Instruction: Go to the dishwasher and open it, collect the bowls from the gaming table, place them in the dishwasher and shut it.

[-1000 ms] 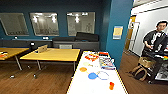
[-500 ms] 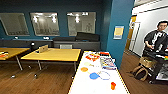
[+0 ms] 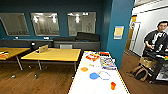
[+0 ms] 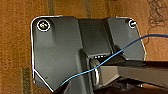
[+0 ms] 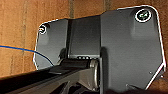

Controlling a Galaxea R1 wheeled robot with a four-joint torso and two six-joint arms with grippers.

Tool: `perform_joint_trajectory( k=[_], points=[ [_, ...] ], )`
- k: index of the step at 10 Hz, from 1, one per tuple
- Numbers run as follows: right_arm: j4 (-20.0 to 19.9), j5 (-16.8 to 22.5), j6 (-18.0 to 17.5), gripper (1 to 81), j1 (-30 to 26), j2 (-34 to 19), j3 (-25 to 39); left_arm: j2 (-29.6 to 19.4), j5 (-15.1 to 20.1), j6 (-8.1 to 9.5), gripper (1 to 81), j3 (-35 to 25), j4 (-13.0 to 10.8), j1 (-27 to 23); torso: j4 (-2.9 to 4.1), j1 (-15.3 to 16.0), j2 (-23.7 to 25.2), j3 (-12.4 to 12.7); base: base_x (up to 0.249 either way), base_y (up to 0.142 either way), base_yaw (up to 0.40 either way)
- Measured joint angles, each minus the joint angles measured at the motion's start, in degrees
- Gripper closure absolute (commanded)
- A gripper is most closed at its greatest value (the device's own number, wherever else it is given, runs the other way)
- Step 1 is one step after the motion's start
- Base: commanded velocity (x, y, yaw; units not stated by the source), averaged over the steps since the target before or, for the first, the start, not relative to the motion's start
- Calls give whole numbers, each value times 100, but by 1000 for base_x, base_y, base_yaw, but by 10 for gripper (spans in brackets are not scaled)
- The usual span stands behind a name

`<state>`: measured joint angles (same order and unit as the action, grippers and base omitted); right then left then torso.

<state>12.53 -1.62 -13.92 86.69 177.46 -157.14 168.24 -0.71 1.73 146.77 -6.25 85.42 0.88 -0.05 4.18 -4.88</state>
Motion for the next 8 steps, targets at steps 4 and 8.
perform_joint_trajectory(
  k=[4,8],
  points=[
    [-2,2,-5,10,0,2,2,1,0,0,10,0,0,0,0,0,0,-2,16,0,0],
    [-2,5,-2,10,-33,13,0,0,22,0,10,2,0,-30,0,6,2,0,86,0,0]
  ],
)
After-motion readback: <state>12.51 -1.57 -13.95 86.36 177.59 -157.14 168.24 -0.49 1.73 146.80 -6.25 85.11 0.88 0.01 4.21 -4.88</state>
